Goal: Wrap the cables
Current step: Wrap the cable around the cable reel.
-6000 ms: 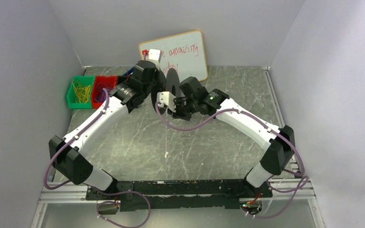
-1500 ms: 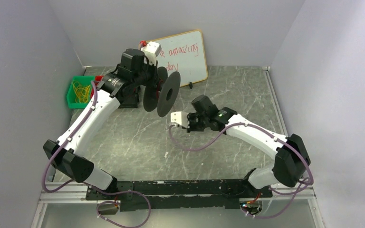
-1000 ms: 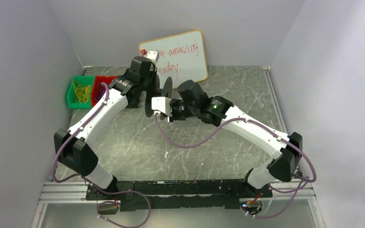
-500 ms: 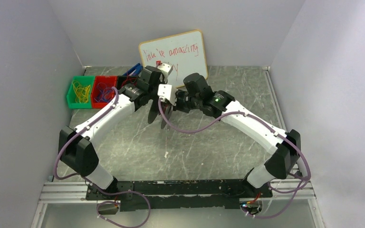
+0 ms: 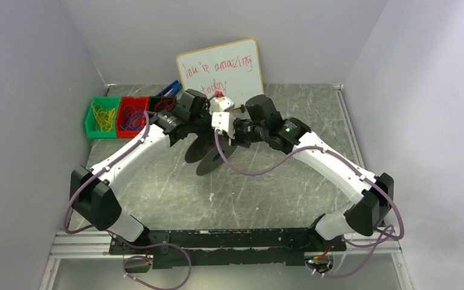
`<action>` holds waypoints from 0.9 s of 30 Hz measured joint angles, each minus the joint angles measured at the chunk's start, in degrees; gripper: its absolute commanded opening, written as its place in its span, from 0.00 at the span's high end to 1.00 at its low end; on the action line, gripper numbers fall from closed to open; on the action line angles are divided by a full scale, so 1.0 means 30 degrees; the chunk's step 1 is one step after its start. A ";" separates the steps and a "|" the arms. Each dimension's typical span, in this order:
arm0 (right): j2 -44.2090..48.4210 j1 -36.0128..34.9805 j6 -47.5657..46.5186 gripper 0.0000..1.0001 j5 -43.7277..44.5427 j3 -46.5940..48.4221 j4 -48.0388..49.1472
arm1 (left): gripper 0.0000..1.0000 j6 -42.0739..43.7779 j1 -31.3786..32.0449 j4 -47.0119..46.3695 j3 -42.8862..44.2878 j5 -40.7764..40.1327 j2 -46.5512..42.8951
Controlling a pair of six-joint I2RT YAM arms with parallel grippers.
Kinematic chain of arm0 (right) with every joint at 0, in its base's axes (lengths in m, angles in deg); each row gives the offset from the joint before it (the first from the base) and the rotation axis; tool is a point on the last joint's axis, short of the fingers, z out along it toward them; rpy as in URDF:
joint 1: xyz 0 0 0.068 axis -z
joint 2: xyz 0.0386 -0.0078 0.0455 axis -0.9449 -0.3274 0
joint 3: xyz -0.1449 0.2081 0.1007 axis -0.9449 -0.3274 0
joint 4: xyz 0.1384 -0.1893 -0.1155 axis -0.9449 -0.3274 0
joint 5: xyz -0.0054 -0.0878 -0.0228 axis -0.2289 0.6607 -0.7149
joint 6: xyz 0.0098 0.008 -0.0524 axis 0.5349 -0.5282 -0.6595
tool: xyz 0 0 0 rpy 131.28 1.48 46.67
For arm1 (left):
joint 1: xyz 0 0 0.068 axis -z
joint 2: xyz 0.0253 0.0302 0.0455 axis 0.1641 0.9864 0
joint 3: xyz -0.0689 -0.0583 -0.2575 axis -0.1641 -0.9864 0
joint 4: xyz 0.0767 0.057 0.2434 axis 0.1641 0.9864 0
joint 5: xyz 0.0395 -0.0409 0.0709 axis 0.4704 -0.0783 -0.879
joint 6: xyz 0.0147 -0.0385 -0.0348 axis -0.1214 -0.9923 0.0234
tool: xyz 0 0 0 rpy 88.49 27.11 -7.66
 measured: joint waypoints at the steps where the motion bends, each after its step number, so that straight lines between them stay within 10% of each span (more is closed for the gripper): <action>1: 0.0058 0.0007 -0.0153 1.00 -0.0073 -0.0066 -0.0146 | 0.97 0.0357 0.0080 0.0226 0.0007 0.0226 -0.0007; 13: 0.1042 -0.0109 -0.2171 1.00 -0.2018 -0.0991 -0.1749 | 0.97 0.3752 0.0823 0.2127 0.0284 0.2295 -0.0109; 27: -0.0095 -0.0801 -0.1035 1.00 0.0867 0.1712 -0.3242 | 0.97 0.1989 0.1523 0.0452 0.0590 -0.2667 -0.0109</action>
